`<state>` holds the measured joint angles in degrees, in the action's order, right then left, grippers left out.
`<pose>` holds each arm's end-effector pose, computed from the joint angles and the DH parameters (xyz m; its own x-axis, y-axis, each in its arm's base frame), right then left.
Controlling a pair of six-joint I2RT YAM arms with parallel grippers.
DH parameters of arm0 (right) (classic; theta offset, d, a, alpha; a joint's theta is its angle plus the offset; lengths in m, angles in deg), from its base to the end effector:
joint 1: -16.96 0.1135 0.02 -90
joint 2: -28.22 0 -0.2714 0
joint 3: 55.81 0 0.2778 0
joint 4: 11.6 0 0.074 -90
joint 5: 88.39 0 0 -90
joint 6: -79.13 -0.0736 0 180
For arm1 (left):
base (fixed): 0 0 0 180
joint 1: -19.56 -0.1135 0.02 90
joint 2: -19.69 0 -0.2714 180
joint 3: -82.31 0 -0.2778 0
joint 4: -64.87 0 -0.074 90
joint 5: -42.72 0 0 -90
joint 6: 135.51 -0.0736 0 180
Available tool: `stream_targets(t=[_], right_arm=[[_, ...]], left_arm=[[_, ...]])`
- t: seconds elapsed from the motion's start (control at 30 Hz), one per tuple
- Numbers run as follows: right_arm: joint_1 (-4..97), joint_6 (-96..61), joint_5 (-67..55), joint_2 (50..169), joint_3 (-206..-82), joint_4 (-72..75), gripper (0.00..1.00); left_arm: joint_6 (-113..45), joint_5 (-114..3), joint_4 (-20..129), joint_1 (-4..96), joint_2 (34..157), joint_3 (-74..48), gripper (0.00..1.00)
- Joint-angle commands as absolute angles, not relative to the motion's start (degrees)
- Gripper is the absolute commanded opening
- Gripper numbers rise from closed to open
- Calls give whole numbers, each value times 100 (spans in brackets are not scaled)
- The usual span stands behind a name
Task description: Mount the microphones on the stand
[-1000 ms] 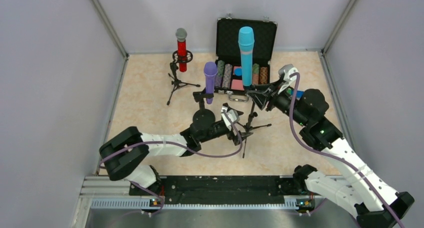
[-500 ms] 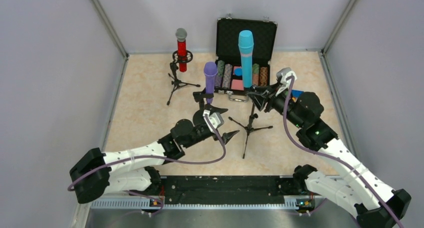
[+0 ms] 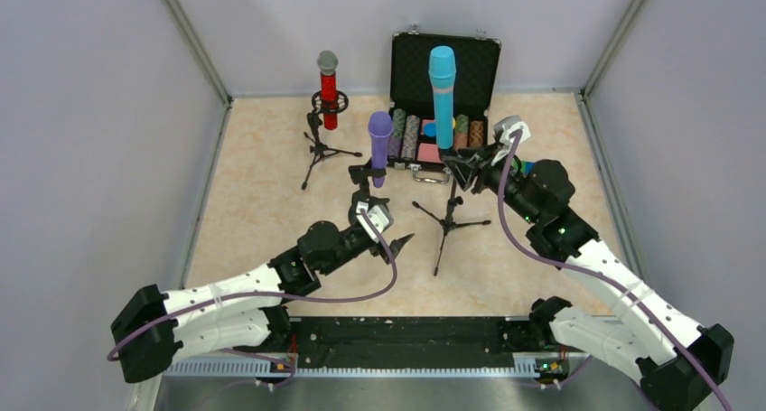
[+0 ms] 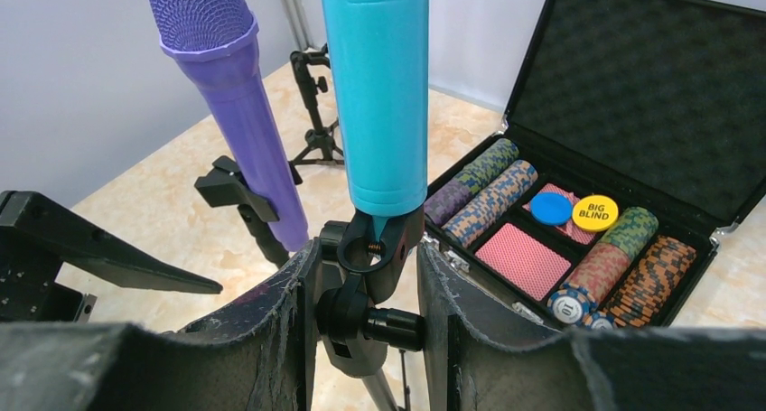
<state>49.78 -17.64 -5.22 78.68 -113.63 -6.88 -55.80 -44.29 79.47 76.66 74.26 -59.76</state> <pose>0.2219 0.1535 0.3652 -0.0368 0.1156 -0.9926 -0.6381 0.7617 0.1123 0.1533 -0.2299 0.2498 0.1257 0.1341 -0.9830 0.8006 0.5714 0.1803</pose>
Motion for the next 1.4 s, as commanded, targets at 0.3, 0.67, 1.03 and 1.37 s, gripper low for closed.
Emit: stream_targets(t=[0.3, 0.67, 1.03, 1.37], right_arm=[[4939, -1776, -373, 7944, -11361, -1335, 12], [4943, -1836, -332, 7980, -11355, -1337, 54], [4941, -1884, -303, 7981, -11415, -1269, 83], [4941, -1969, -470, 7724, -11611, -677, 99]], left_arm=[[-5434, -4128, 7786, 7660, 7332, -6003, 99], [-5350, -3818, 7658, 7660, 7270, -5989, 99], [-5238, -3643, 7682, 7660, 7199, -5981, 99], [-4726, -3391, 7297, 7639, 7309, -5763, 99]])
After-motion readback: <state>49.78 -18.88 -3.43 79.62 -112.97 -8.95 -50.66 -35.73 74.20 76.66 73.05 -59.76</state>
